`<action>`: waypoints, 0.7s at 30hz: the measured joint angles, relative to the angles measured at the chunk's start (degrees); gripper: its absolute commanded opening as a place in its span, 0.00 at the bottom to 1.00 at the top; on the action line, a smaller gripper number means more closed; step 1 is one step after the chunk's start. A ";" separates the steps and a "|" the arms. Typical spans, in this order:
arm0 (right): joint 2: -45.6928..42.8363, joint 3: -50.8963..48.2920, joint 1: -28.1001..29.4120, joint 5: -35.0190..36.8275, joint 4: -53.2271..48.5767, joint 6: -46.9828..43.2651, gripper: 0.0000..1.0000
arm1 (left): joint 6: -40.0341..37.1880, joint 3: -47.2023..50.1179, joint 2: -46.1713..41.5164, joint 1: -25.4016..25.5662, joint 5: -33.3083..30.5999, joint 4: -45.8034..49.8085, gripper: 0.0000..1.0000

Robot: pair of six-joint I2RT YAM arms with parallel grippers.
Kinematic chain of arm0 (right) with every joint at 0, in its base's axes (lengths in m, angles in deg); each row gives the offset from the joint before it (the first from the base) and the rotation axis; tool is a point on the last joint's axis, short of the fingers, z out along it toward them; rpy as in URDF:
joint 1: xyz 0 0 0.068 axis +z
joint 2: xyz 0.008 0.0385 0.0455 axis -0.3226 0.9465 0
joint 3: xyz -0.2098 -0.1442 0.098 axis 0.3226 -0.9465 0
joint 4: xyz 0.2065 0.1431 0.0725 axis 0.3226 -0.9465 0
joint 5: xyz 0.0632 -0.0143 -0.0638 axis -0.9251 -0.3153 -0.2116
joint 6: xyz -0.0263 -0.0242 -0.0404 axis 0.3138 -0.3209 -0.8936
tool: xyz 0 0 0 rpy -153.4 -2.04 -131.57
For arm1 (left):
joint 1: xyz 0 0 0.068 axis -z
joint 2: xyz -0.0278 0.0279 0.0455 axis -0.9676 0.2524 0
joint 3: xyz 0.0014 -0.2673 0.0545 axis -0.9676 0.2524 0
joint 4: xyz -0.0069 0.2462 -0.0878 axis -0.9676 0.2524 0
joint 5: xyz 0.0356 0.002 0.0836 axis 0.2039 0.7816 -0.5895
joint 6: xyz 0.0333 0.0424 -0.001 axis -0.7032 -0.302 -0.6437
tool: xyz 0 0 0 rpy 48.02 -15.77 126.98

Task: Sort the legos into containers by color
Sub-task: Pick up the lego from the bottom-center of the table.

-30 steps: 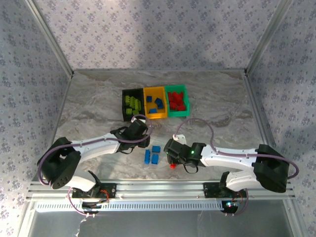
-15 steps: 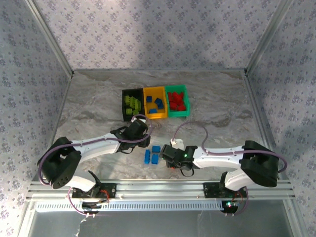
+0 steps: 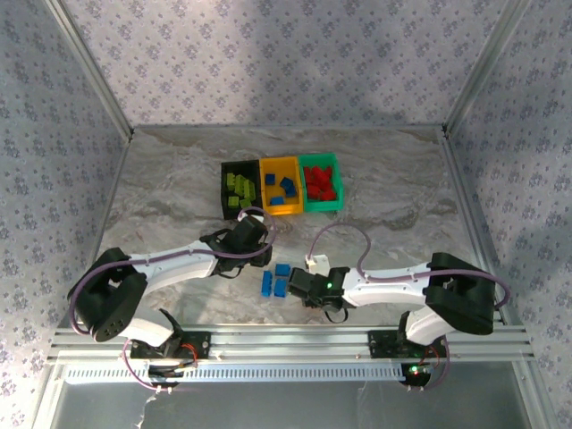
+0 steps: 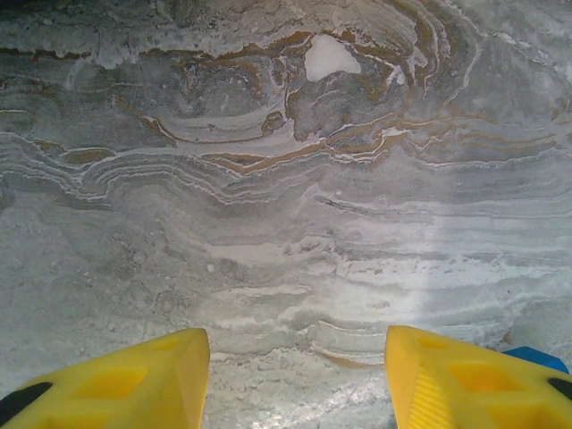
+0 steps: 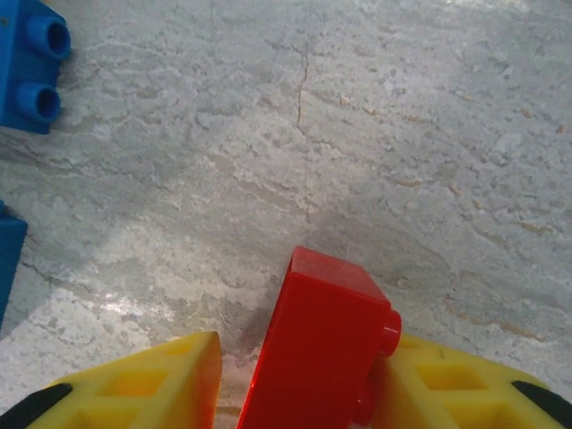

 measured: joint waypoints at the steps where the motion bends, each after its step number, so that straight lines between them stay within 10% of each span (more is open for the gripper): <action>1: 0.00 0.00 0.02 0.07 -0.20 0.02 0.40 | 0.00 -0.02 0.00 0.00 0.04 0.00 0.54; 21: -7.63 0.15 -4.70 0.04 1.01 -1.57 0.21 | 0.20 -0.39 -0.39 0.00 0.07 0.04 0.54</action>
